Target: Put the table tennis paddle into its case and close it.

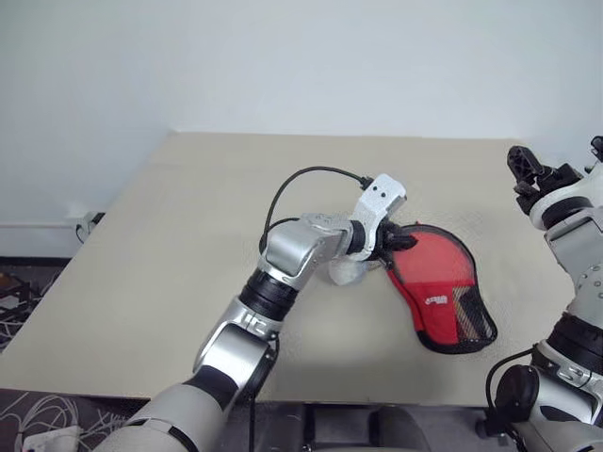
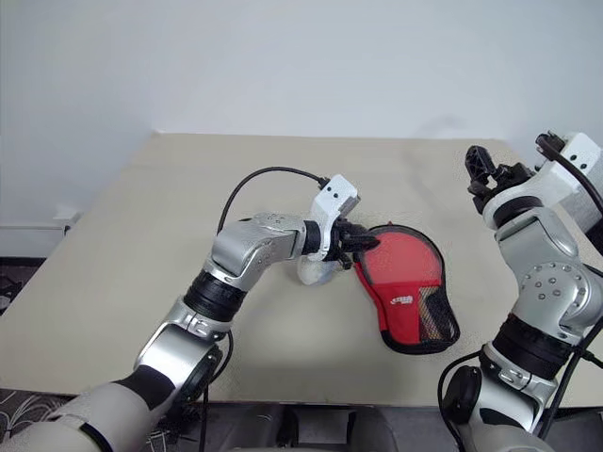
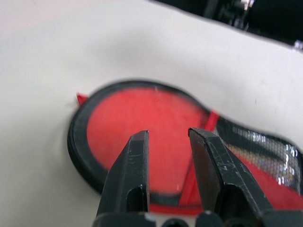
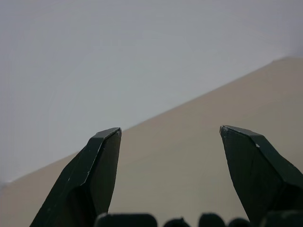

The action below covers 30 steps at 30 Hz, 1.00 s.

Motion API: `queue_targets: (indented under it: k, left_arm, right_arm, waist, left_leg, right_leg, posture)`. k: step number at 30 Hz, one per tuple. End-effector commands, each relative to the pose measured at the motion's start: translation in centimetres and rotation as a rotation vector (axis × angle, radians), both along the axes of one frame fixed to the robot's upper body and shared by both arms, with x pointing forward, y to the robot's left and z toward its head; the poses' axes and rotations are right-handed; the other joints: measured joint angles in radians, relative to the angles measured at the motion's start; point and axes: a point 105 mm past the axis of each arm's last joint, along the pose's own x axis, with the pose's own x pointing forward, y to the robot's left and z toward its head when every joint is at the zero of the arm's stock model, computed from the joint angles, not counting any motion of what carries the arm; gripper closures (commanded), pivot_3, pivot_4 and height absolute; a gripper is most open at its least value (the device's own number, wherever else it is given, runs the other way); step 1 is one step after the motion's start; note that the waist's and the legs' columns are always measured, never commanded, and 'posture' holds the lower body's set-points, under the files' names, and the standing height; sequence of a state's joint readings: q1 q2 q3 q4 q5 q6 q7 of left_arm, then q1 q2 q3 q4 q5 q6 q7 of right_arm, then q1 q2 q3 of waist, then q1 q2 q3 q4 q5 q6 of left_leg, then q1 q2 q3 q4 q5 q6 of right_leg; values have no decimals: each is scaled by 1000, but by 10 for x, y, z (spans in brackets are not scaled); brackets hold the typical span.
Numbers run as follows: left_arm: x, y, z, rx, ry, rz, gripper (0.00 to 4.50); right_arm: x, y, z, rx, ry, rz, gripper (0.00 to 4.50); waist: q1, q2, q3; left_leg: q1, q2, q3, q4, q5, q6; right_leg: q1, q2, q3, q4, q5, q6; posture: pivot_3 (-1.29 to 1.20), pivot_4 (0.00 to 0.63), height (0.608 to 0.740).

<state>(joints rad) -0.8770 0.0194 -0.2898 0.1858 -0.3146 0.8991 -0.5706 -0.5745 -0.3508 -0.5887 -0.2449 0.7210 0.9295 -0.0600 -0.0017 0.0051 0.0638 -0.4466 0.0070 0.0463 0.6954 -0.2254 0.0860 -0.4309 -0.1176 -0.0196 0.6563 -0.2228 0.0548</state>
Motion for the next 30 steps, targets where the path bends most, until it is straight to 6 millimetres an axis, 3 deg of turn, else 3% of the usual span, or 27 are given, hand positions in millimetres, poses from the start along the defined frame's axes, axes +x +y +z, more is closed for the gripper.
queue_targets:
  k: [1,7,9,16,20,27,30]
  left_arm:
    - [-4,6,27,-99,-59,-36,3164]
    - [10,41,27,-76,-81,33,3164]
    - [18,56,25,-49,-85,88,3164]
    - [42,101,12,35,-66,261,3164]
    - [47,114,6,70,-64,305,3193]
    - [46,117,5,72,-63,324,3193]
    - [46,116,6,65,-59,326,3193]
  right_arm:
    - [0,19,-5,-80,27,105,884]
    - [7,35,-75,-252,321,174,884]
    - [9,42,-89,-260,361,207,884]
    - [28,52,-122,-306,468,234,884]
    - [37,57,-134,-288,496,238,29]
    - [42,70,-157,-238,557,287,29]
    - [43,69,-159,-249,558,268,618]
  waist:
    - [-1,0,0]
    - [-2,1,0]
    - [-3,0,0]
    - [-2,0,0]
    - [-1,0,0]
    - [-3,0,-1]
    - [-3,-1,-1]
  left_leg:
    - [0,0,0,0,0,0]
    - [0,1,1,0,0,0]
    - [0,1,1,0,0,0]
    - [0,0,1,2,0,-1]
    - [0,0,1,2,0,-1]
    - [0,-1,0,2,-1,-2]
    - [1,-1,0,2,0,-3]
  right_leg:
    - [0,0,0,0,0,0]
    - [-1,0,0,0,1,-1]
    - [-1,1,0,0,1,-1]
    - [1,0,0,0,1,-1]
    - [1,0,0,0,2,0]
    - [1,1,1,0,9,0]
    - [2,1,1,0,9,1]
  posture:
    - [0,0,688]
    - [0,0,688]
    - [0,0,688]
    - [0,0,688]
    - [0,0,688]
    - [0,0,688]
    - [0,0,688]
